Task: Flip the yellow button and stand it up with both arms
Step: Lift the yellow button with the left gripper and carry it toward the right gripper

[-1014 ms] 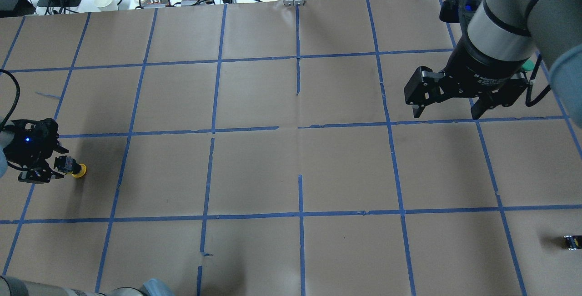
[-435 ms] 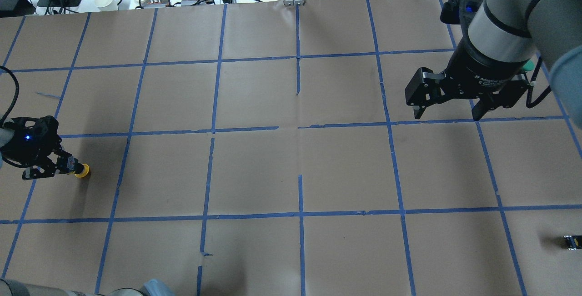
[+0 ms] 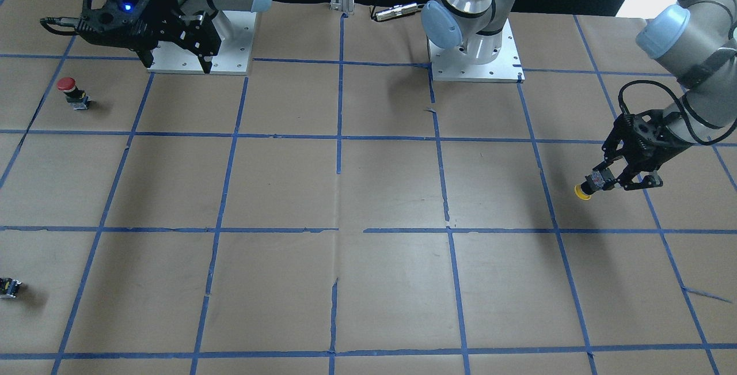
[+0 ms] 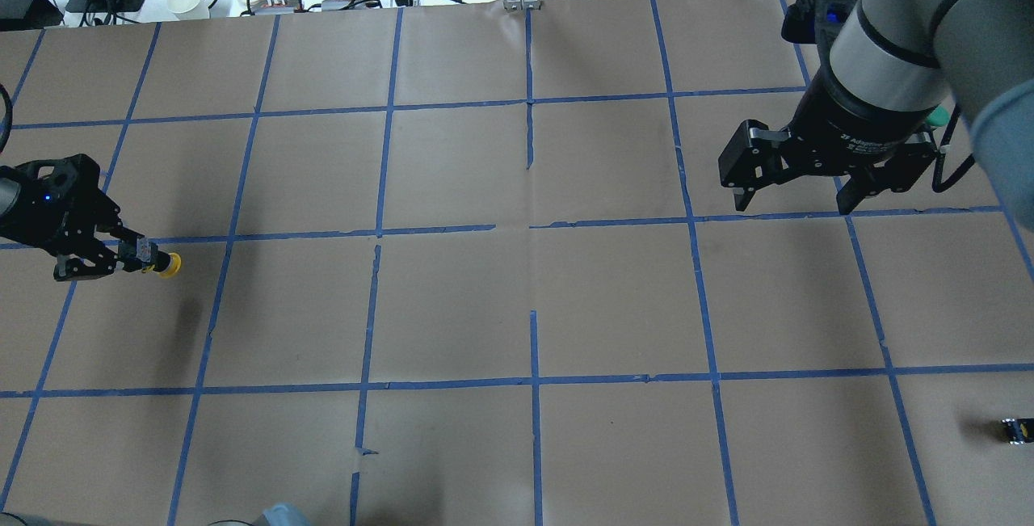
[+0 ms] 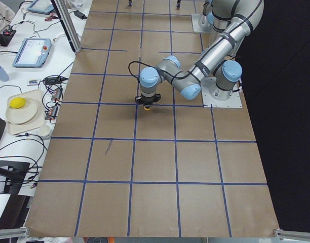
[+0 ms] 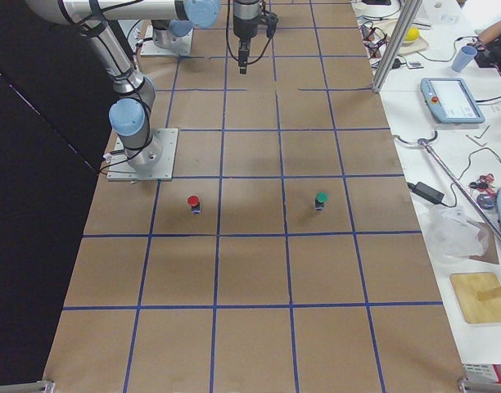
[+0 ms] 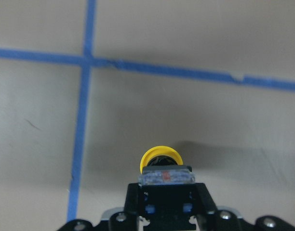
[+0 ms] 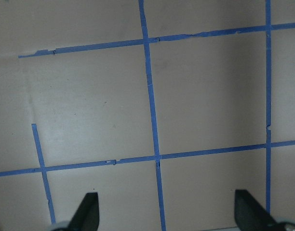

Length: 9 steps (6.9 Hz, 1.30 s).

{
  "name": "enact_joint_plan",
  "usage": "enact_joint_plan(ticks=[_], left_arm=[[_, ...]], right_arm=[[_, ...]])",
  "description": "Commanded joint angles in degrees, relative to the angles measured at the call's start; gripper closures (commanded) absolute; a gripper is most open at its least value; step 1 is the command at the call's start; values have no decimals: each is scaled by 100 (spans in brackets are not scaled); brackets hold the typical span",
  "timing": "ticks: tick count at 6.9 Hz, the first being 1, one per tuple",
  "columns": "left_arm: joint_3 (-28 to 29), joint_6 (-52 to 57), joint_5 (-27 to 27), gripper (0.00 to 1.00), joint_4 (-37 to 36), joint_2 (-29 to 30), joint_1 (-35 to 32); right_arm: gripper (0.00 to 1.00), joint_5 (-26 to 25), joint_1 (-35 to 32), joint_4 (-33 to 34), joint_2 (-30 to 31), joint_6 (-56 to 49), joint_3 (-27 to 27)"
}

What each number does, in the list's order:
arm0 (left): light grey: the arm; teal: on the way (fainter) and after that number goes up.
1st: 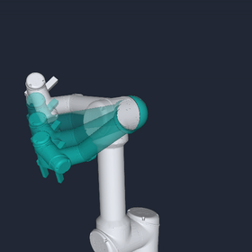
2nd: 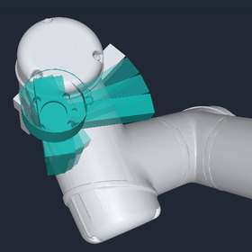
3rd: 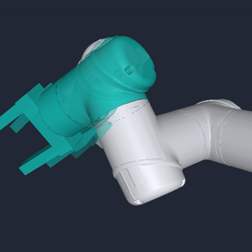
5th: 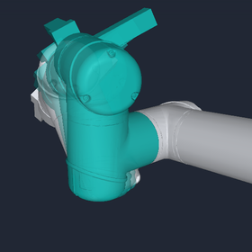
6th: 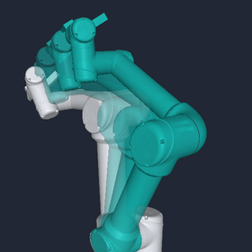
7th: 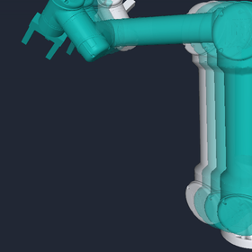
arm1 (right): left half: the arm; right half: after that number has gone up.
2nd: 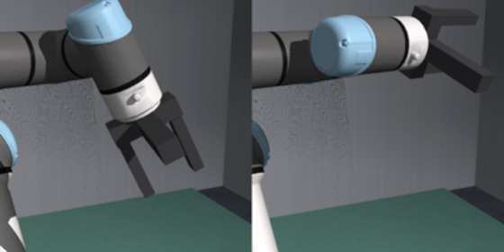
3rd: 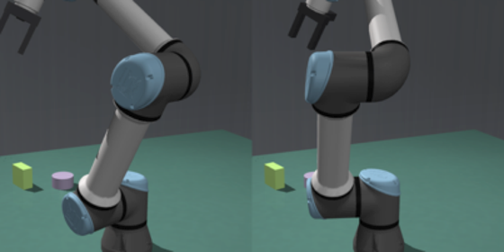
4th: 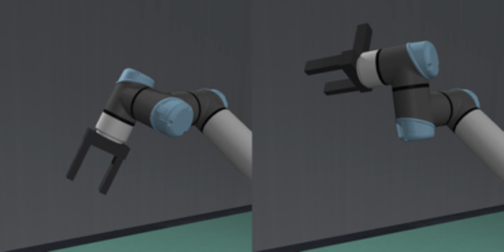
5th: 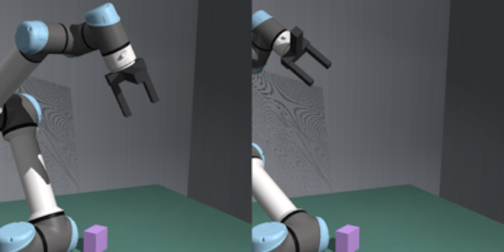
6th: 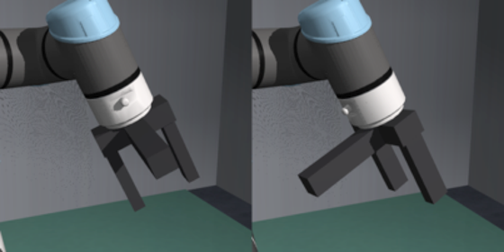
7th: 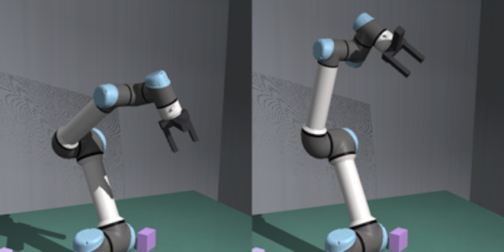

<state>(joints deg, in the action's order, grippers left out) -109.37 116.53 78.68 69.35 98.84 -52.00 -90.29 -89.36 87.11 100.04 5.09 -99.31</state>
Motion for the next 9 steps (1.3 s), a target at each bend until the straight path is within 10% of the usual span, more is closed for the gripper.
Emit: enact_joint_plan(ticks=[1,4,9], left_arm=[[468,-1591,-797,97,1601,-364,-477],[513,-3026,-2256,97,3247,-489,-749],[548,-3567,-5455,97,6588,-707,-2004]], right_arm=[[0,11,-2,-1,6,71,-27],[0,90,-2,-1,-29,428,16],[0,3267,391,631,-257,4014,202]])
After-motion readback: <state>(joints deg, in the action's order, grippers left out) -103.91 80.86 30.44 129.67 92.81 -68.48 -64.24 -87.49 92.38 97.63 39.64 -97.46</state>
